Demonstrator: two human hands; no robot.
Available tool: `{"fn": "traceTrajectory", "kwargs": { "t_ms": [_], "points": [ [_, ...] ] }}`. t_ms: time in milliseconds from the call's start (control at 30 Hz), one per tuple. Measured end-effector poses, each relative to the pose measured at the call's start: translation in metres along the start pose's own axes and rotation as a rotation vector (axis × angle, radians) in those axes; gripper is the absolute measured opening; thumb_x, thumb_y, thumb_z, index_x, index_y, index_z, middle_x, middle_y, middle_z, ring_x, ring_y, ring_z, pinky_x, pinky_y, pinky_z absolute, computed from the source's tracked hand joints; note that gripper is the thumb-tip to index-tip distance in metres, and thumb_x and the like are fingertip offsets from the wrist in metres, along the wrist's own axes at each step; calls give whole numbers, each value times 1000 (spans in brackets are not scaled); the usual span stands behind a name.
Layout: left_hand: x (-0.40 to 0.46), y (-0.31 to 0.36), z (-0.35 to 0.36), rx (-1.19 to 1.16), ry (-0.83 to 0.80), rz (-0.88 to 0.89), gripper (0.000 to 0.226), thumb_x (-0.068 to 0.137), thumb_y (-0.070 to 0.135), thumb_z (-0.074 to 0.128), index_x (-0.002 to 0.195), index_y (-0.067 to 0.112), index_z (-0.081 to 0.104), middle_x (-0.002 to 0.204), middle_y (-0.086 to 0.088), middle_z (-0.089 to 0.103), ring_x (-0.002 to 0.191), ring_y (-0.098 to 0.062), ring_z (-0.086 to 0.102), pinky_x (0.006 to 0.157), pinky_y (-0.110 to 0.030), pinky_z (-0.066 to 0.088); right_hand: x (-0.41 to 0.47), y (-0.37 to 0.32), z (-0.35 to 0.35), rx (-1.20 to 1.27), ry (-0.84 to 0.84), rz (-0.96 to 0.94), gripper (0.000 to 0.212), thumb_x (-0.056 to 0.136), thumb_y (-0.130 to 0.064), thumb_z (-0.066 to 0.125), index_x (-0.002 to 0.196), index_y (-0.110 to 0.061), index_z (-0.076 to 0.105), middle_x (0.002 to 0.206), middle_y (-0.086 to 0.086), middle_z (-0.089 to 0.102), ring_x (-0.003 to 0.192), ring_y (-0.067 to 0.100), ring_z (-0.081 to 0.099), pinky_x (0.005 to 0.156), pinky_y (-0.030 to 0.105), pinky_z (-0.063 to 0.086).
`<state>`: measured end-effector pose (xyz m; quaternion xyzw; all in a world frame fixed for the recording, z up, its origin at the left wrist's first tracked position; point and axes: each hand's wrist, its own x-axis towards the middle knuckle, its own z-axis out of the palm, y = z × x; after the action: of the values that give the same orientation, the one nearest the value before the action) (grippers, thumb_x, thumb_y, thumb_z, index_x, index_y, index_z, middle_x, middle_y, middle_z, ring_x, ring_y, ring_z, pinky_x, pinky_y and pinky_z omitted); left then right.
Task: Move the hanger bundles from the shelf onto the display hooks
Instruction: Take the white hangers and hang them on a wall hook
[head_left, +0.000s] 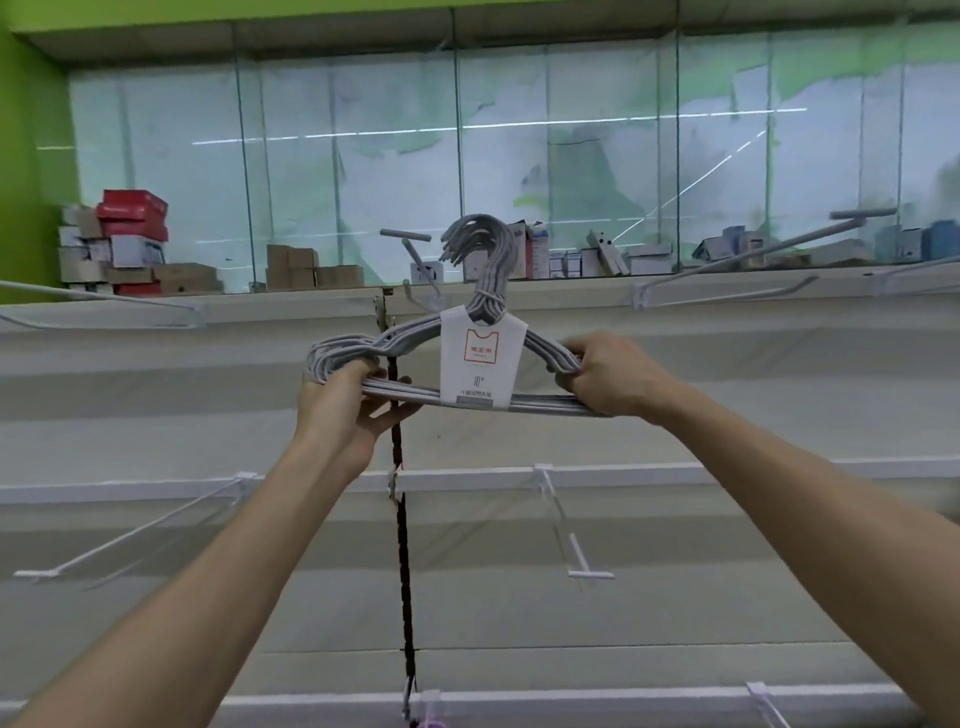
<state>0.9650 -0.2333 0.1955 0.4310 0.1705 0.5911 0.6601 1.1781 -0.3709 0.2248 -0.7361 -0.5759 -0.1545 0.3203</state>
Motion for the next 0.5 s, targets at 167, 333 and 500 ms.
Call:
{"fn": "traceTrajectory", "kwargs": {
  "t_ms": [167,333,500],
  "points": [
    [27,-6,-7,-73,13,-65,12,94,-5,49,87,2,56,77,-15,54,72,-30,61,56,-51,59,28,-7,10,-49,-21,18,16,91,-9,57,101,-6,70,87,15,69,75,28,58,59,31,41],
    [48,-14,-13,-108,16,-76,14,93,-6,47,86,2,55,79,-15,54,73,-31,60,66,-56,57,49,-10,20,-95,-9,25,18,91,-11,60,105,-11,71,87,11,67,79,29,58,69,34,47],
    [63,-19,-25,-133,48,-96,16,93,-7,45,83,2,53,80,-15,53,75,-31,59,69,-57,56,64,-15,35,-112,-23,18,17,90,-10,59,102,-11,71,89,12,69,83,30,61,74,38,51]
  ]
}}
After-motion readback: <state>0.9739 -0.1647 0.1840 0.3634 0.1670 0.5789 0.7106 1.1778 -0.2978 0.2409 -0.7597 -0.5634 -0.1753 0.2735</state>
